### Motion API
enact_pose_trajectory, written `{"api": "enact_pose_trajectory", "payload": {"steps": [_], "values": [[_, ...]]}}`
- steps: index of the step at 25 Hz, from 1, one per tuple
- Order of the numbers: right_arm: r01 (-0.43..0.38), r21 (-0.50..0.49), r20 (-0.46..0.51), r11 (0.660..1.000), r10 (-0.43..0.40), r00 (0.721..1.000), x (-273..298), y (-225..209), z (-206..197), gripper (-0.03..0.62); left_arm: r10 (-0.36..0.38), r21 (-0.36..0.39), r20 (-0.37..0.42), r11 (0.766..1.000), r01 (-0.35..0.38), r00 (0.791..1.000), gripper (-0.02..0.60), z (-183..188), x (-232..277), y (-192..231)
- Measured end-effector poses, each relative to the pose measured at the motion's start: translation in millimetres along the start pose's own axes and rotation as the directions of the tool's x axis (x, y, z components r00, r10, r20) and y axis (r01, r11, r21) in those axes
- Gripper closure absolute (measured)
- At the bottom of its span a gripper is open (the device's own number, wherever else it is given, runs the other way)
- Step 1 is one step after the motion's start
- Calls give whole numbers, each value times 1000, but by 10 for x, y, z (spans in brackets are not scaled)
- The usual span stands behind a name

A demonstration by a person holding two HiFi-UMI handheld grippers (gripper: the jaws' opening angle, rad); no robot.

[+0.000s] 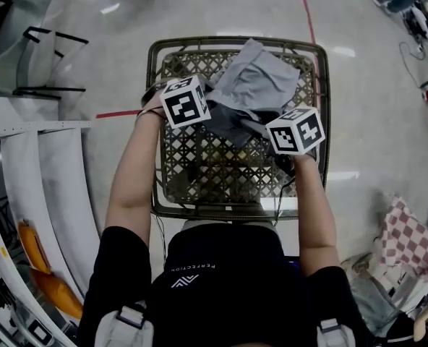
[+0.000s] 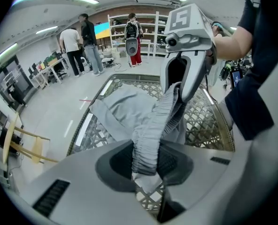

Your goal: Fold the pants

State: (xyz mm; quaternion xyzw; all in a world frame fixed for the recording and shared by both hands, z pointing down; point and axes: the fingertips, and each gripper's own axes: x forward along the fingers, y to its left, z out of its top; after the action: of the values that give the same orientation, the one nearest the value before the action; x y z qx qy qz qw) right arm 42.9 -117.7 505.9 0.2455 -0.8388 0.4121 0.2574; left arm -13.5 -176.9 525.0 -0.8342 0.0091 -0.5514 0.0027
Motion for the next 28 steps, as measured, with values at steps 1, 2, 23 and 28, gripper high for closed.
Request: {"api": "enact_pose_trajectory", "payload": {"steps": [1, 2, 23, 28], "values": [[0, 8, 3, 1000, 0, 1000, -26, -88, 32, 471, -1, -4, 3, 1000, 1, 1000, 492, 68, 39, 73], [-1, 13, 3, 1000, 1, 1000, -56, -176, 68, 471, -5, -3, 4, 1000, 5, 1000, 491, 135, 80, 146], [65, 73, 65, 995, -70, 995, -192, -865, 327, 470, 18, 4, -3, 1000, -18, 1000, 485, 502, 505, 729], [89, 73, 74, 993, -95, 993, -262, -1083, 393, 468, 52, 6, -5, 999, -52, 999, 485, 643, 594, 881]]}}
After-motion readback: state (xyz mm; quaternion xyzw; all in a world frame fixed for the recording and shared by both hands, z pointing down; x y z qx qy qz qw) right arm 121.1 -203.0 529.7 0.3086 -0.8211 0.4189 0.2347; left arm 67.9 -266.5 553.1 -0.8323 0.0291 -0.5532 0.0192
